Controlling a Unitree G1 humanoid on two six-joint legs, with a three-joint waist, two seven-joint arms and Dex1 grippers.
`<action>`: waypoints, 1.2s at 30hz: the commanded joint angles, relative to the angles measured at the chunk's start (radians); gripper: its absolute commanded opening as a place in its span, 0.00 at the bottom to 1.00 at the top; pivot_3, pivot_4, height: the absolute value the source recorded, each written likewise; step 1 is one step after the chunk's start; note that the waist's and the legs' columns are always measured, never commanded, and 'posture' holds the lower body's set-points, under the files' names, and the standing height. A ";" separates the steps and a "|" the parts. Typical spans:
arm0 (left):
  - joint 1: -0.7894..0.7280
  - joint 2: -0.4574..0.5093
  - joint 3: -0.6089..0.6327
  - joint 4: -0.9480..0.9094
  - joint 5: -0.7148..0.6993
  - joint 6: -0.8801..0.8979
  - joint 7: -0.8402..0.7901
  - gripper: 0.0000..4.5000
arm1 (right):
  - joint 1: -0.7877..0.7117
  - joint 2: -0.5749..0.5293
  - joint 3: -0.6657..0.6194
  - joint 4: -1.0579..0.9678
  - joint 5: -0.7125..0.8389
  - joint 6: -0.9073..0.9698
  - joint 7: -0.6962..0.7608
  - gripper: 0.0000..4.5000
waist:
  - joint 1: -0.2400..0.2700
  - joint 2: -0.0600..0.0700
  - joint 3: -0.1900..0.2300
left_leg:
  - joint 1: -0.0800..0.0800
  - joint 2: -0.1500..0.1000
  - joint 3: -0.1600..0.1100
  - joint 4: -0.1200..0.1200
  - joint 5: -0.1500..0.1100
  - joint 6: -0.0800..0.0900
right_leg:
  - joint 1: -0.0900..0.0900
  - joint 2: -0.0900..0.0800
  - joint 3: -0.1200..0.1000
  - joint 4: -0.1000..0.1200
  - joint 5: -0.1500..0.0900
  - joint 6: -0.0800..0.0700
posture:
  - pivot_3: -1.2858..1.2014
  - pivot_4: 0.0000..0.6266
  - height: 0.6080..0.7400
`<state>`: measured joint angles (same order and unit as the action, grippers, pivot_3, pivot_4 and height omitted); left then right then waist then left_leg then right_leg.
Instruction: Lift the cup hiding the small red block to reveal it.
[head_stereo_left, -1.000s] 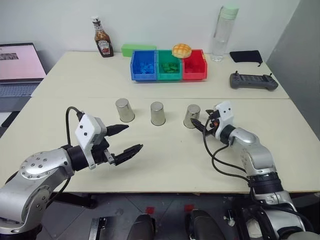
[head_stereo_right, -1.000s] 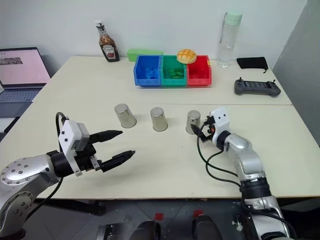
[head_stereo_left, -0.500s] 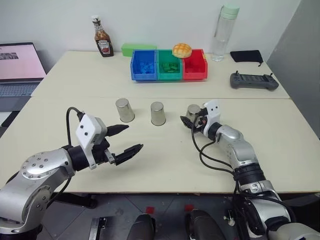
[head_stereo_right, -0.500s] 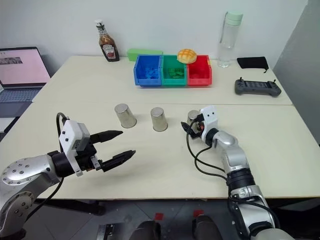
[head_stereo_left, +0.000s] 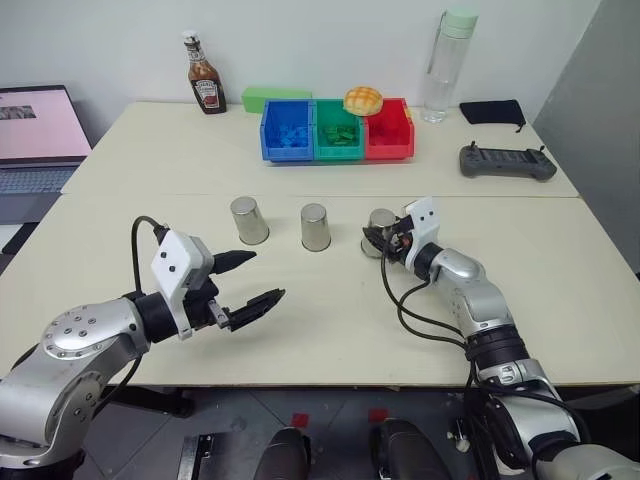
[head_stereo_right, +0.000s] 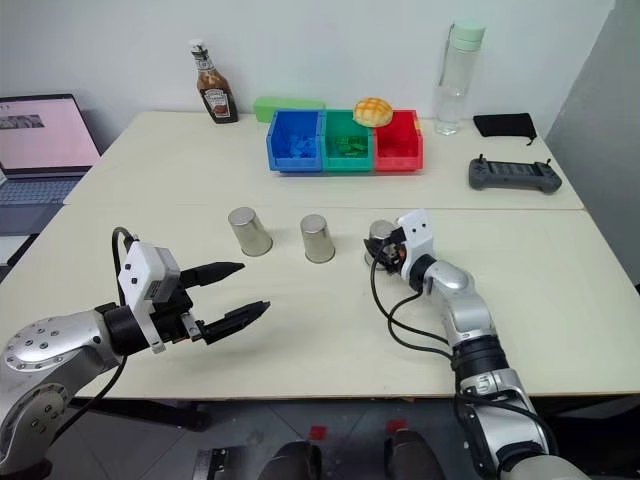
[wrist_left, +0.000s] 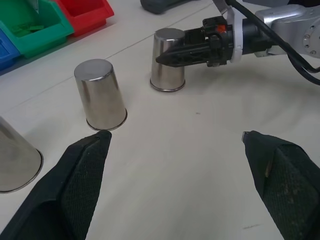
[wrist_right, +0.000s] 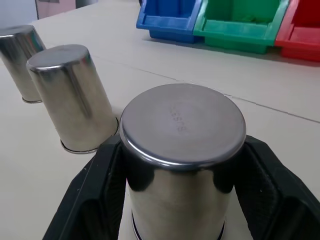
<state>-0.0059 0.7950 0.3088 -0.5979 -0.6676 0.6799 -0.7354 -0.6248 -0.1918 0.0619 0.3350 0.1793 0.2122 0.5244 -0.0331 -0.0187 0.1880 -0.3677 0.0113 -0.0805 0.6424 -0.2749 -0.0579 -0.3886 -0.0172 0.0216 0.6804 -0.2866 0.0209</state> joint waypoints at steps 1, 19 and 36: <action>-0.001 0.002 0.001 0.005 0.014 -0.034 -0.009 1.00 | 0.001 -0.015 -0.003 -0.160 0.010 -0.037 0.023 0.59 | 0.000 0.000 0.000 | 0.000 0.000 0.000 0.000 0.000 0.000 | 0.000 0.000 0.000 0.000 0.000 0.000 | 0.52 0.24 1.00; -0.083 -0.002 -0.064 0.032 -0.006 -0.032 -0.024 1.00 | 0.173 -0.109 -0.120 -0.284 -0.019 0.120 -0.157 0.59 | -0.008 0.001 0.000 | 0.000 0.000 0.001 0.000 0.000 0.000 | 0.000 -0.001 0.001 0.000 0.000 0.000 | 0.52 0.24 1.00; -0.073 -0.014 -0.075 0.030 0.015 -0.047 -0.022 1.00 | 0.151 -0.122 -0.183 -0.295 0.032 0.186 -0.179 1.00 | 0.000 0.001 0.000 | 0.000 0.000 0.001 0.000 0.000 0.000 | 0.000 0.002 0.002 0.000 0.000 0.000 | 0.52 0.24 1.00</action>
<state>-0.0805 0.7836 0.2234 -0.5478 -0.6597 0.6508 -0.7677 -0.4923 -0.2946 -0.1006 0.1618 0.1712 0.3723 0.3148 -0.0330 -0.0180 0.1884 -0.3682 0.0116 -0.0795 0.6423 -0.2750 -0.0578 -0.3889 -0.0154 0.0235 0.6802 -0.2866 0.0210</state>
